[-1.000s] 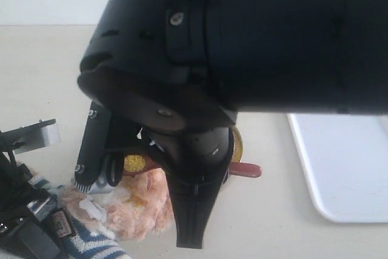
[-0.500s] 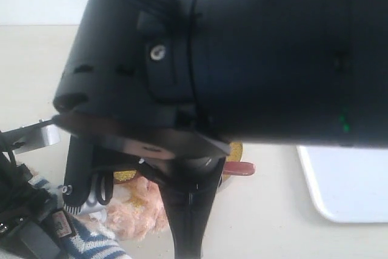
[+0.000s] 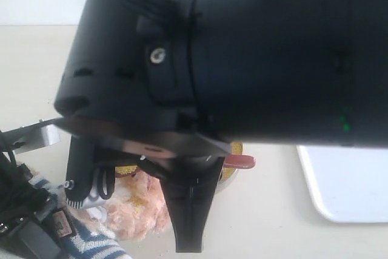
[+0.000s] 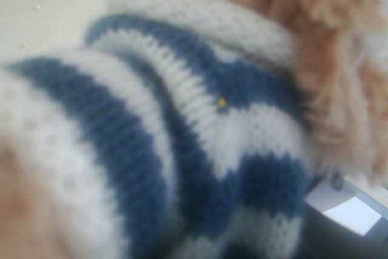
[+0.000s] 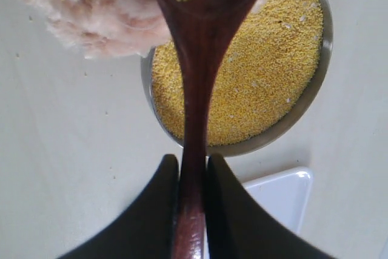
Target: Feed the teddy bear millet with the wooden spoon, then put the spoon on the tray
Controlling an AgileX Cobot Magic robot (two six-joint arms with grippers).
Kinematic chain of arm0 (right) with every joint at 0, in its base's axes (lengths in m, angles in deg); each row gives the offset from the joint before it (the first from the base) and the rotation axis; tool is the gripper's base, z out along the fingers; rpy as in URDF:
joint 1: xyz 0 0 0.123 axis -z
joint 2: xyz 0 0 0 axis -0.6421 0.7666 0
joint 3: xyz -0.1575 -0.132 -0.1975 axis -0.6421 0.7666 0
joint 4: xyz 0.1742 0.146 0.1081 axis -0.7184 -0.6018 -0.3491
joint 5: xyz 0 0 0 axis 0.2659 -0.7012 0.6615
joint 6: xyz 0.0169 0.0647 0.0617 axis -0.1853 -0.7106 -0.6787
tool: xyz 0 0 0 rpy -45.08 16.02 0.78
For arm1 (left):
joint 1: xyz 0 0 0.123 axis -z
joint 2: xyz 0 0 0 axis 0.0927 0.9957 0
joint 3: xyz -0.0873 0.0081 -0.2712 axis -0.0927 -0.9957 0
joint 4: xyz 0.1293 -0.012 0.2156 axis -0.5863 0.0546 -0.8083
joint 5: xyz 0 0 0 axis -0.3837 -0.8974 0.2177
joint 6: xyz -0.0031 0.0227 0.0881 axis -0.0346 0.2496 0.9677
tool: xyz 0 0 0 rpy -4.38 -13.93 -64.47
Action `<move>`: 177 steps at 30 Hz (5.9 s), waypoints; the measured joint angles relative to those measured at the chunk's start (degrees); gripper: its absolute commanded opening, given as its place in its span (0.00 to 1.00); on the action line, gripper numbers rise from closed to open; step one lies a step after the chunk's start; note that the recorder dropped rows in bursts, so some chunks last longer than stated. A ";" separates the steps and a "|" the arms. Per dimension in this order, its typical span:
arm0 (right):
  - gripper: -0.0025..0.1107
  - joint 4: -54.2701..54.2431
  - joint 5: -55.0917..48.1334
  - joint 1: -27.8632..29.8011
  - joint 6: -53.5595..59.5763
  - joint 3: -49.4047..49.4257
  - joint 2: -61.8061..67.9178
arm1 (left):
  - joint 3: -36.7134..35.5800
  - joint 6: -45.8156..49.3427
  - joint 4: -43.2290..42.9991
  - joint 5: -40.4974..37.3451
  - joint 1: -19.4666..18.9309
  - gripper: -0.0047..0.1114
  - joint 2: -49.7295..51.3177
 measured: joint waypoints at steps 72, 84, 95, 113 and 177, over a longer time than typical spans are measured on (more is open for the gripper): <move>0.02 4.02 2.90 -2.77 1.06 0.00 -3.35 | 0.00 1.65 3.23 0.00 0.00 0.07 0.00; 0.02 6.68 3.47 -2.09 0.68 0.00 -3.35 | -0.86 1.76 4.02 0.00 0.00 0.07 0.00; 0.02 7.62 3.62 -1.86 0.54 0.00 -3.35 | -1.01 1.87 5.44 0.00 0.00 0.07 -1.65; 0.02 8.54 3.29 -1.86 -0.46 0.00 -3.35 | -2.25 1.52 5.44 0.13 0.00 0.07 -2.08; 0.02 -0.37 9.87 9.55 1.09 -2.31 -3.35 | 9.59 -1.43 3.88 -0.06 0.00 0.07 4.46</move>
